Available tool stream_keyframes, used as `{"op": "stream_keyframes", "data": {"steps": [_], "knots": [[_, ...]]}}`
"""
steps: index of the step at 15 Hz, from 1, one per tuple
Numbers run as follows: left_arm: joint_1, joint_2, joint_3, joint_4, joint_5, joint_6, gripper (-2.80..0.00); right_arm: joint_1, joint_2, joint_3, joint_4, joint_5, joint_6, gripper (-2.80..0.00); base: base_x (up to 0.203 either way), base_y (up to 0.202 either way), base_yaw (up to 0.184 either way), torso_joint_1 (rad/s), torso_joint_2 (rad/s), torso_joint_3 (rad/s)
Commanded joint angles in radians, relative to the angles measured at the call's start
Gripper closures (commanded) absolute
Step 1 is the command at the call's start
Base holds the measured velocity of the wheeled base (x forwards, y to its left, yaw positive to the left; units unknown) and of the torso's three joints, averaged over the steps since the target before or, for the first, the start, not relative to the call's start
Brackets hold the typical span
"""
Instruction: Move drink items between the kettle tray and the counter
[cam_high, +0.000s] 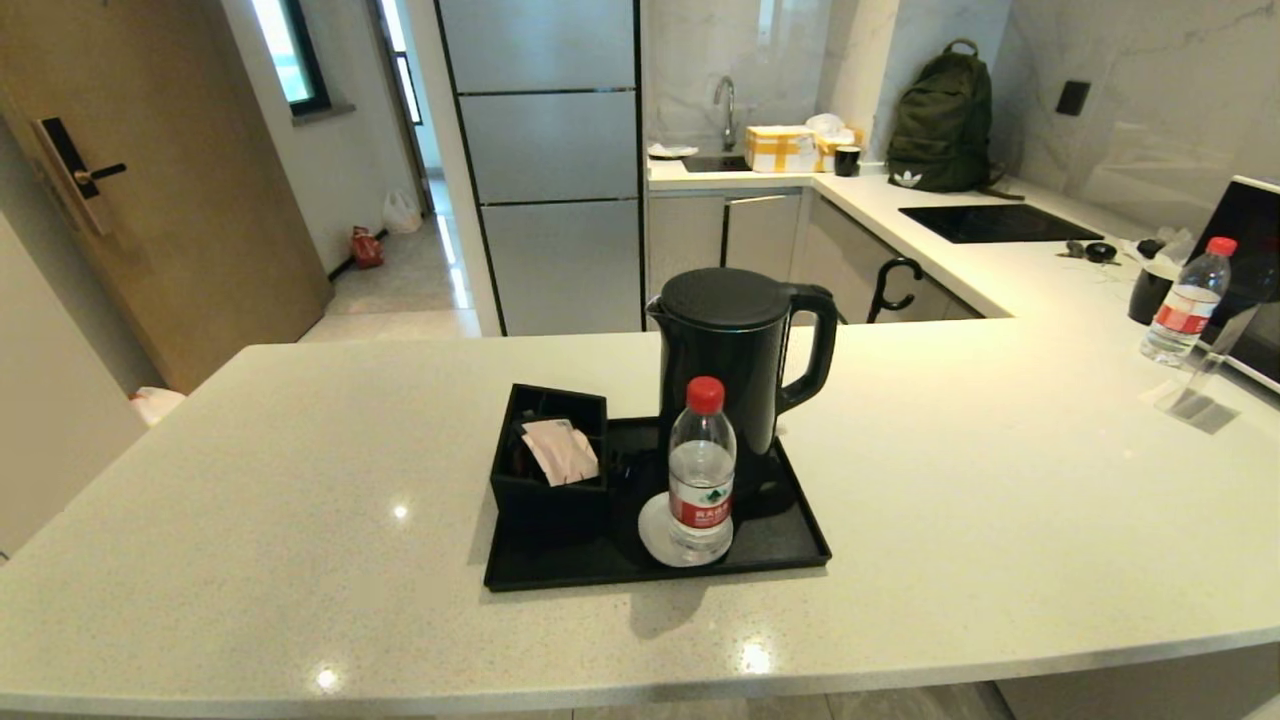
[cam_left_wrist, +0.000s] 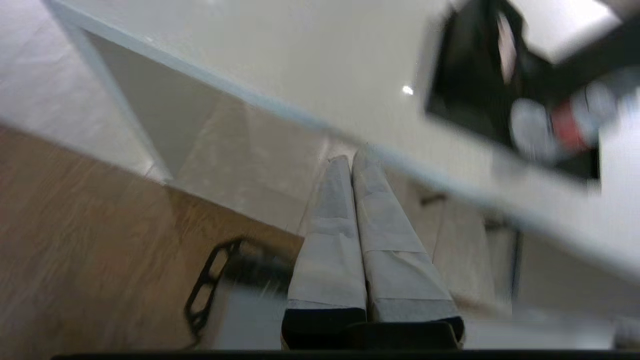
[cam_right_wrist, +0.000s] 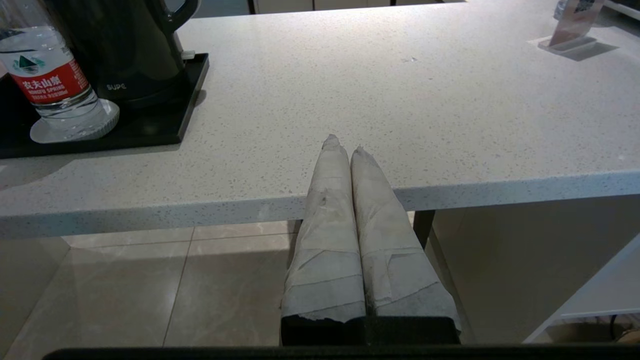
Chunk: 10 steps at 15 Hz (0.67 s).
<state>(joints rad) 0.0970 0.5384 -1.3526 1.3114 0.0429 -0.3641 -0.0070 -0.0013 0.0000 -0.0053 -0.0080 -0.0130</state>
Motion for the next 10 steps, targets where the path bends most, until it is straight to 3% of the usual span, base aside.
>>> {"op": "stream_keyframes", "data": {"steps": [1,2,4,6,8,10], "knots": [[-0.13,-0.236,0.1,0.087,0.051,-0.028,0.0,-0.001,0.001,0.0,-0.001,0.0,-0.001,0.0,0.0,0.0,0.0,0.0,0.0,0.0],[-0.161,-0.264,0.135,0.127,0.072,-0.042,0.0,-0.001,0.001,0.0,-0.001,0.0,-0.001,0.0,0.0,0.0,0.0,0.0,0.0,0.0],[-0.125,-0.279,0.187,0.07,0.033,-0.055,0.0,-0.001,0.001,0.0,-0.001,0.0,-0.001,0.0,0.0,0.0,0.0,0.0,0.0,0.0],[-0.108,-0.385,0.352,0.013,0.002,-0.026,0.0,0.001,0.001,0.0,-0.001,0.0,-0.001,0.0,0.0,0.0,0.0,0.0,0.0,0.0],[-0.102,-0.504,0.566,-0.154,-0.003,0.047,0.0,0.001,0.001,0.0,-0.001,0.0,-0.001,0.0,0.0,0.0,0.0,0.0,0.0,0.0],[-0.099,-0.525,0.761,-0.458,0.012,0.093,0.0,-0.001,0.001,0.0,-0.001,0.0,-0.001,0.0,0.0,0.0,0.0,0.0,0.0,0.0]]}}
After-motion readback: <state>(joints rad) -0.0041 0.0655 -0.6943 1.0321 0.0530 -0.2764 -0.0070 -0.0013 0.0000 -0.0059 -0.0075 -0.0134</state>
